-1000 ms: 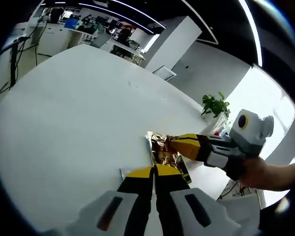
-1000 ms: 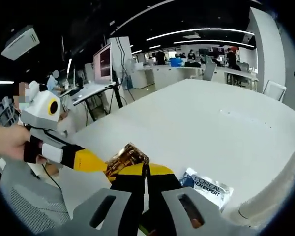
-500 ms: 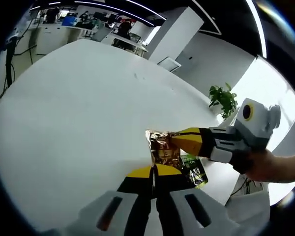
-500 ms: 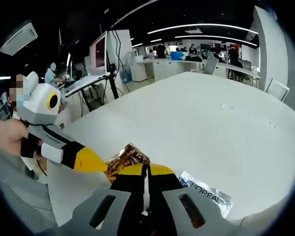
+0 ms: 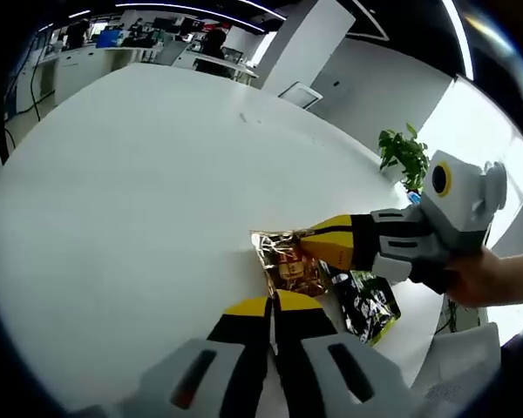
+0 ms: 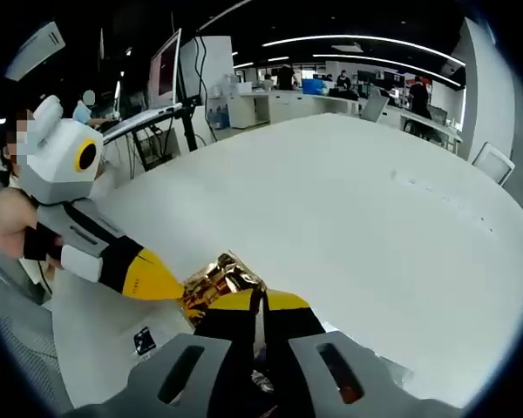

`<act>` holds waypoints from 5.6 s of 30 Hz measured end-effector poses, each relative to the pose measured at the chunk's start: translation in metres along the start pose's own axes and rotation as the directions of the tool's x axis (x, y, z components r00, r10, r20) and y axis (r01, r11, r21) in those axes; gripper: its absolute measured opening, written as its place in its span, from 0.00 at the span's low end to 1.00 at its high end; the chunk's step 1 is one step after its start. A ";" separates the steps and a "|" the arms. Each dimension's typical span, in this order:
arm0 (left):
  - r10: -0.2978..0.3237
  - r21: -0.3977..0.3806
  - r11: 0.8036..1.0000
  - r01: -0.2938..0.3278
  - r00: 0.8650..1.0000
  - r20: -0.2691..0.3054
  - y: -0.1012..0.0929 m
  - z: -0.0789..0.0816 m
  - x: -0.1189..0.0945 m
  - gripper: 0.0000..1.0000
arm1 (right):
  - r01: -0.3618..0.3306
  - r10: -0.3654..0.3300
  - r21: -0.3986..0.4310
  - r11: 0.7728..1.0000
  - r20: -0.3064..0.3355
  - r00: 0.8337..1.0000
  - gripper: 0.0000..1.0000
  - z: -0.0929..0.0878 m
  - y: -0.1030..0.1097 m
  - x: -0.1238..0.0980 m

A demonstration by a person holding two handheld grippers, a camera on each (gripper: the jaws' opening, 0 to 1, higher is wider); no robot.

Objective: Arrange the skincare products in the storage area until every visible bottle or jar stands upright without overlapping.

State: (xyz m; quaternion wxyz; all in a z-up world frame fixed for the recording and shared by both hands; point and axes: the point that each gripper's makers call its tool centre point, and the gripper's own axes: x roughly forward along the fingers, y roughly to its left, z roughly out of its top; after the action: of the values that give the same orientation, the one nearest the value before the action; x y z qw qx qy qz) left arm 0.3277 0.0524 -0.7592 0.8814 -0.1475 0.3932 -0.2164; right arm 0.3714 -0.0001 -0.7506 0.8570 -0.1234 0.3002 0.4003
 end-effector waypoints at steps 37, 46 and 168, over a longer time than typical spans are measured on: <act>0.041 0.666 0.746 0.019 0.996 -0.075 -0.017 0.016 0.037 0.22 | 0.010 -0.016 -0.146 0.989 -0.039 0.999 0.04 -0.011 -0.002 0.012; 0.038 0.639 0.769 0.014 0.997 -0.067 -0.014 0.018 0.036 0.25 | 0.021 -0.028 -0.205 0.978 -0.032 0.999 0.15 -0.007 -0.007 0.009; 0.202 0.380 0.900 -0.212 0.977 0.068 -0.029 -0.054 -0.124 0.89 | 0.254 -0.252 0.192 0.948 -0.036 0.967 0.98 -0.125 -0.021 -0.253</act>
State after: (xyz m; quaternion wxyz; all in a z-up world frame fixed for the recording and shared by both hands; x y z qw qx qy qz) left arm 0.2053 0.0841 -0.7032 0.9162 0.0683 0.3446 -0.1926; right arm 0.2087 -0.2252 -0.6948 0.9075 -0.0786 0.3242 0.2553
